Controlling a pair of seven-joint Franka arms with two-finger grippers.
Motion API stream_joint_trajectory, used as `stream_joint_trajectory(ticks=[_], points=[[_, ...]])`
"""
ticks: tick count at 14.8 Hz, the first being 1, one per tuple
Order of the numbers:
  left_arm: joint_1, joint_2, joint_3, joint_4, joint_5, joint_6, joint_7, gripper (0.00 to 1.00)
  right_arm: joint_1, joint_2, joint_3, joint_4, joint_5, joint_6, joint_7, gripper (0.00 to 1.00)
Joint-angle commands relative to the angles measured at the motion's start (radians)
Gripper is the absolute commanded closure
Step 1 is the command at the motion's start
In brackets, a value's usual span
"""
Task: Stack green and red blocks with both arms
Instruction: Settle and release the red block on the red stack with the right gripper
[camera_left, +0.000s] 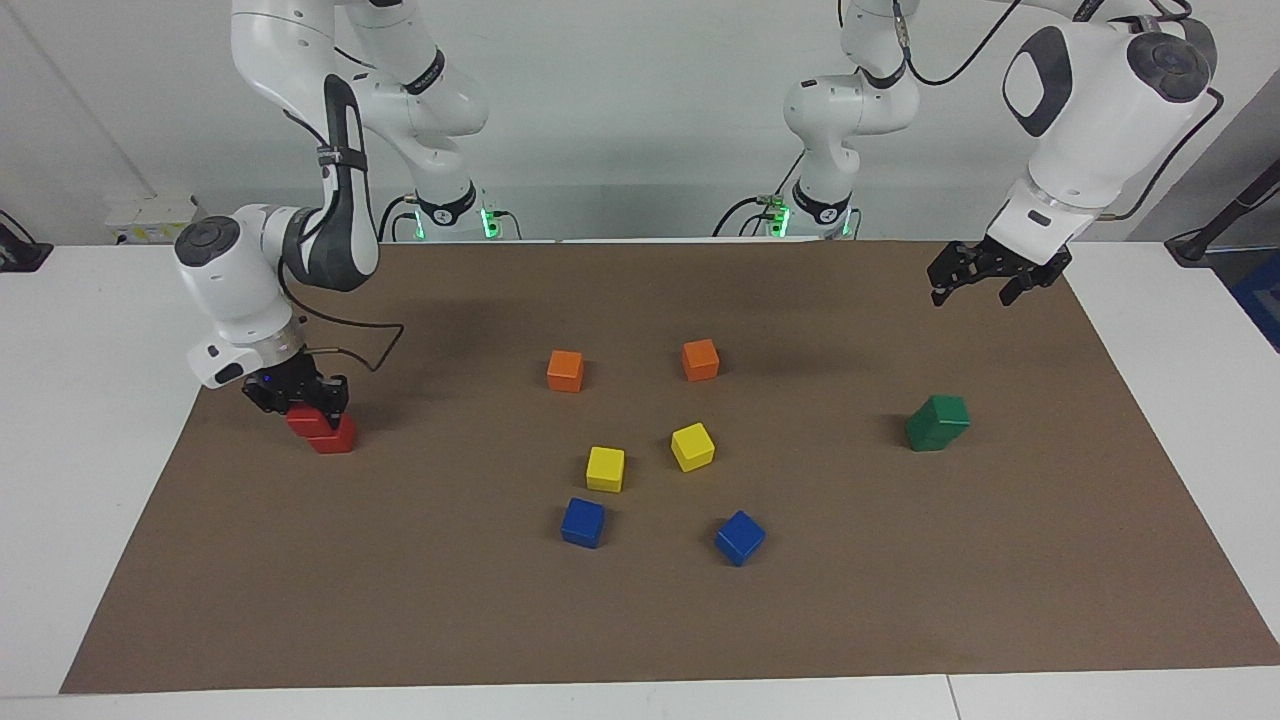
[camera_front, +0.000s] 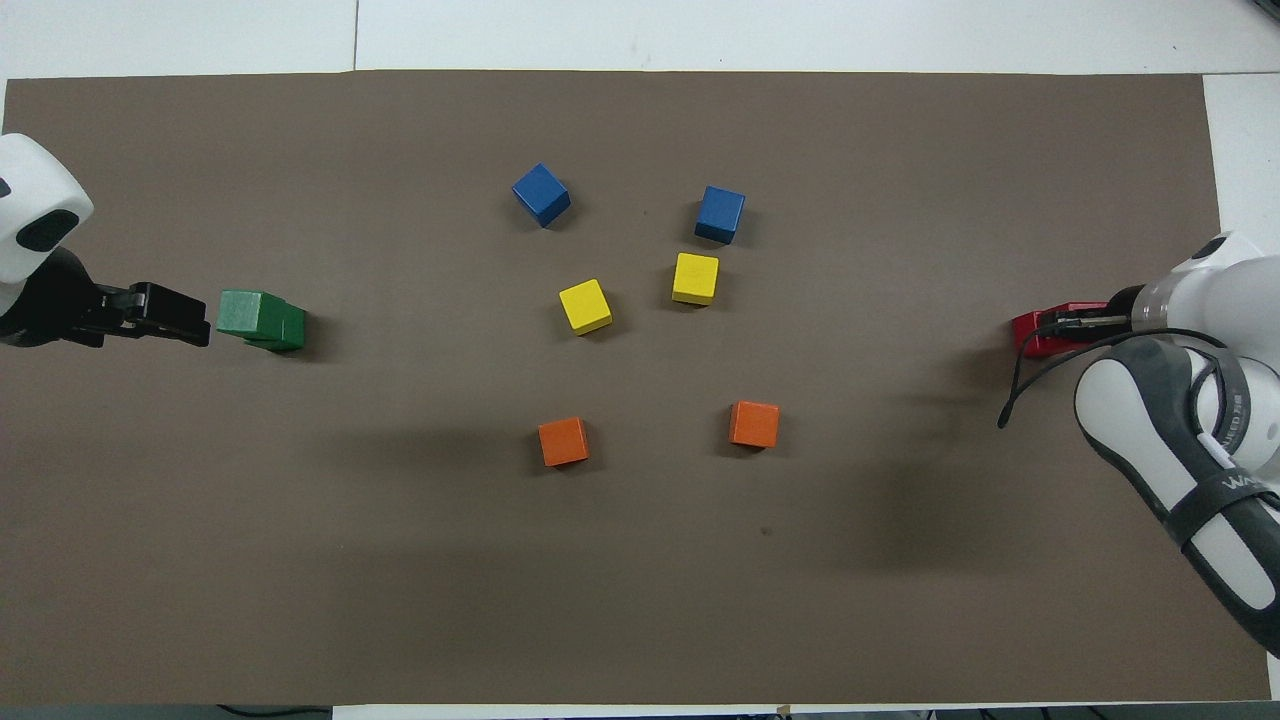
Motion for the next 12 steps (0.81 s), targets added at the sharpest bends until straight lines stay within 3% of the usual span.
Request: stream_joint_trajectory(ticks=[1,6,12], points=[[0.004,-0.006,0.004,0.015,-0.016,-0.008,-0.006,0.0,-0.012,-0.027,0.01,-0.026,0.012,0.026,-0.003,0.0],[0.005,-0.027,0.005,0.007,-0.016,-0.011,-0.006,0.0,-0.003,-0.022,0.012,0.033,0.011,-0.034,0.008,0.0],[0.004,-0.041,0.005,0.009,-0.016,-0.011,-0.006,0.0,0.073,-0.064,0.013,0.352,0.006,-0.467,-0.003,0.0]])
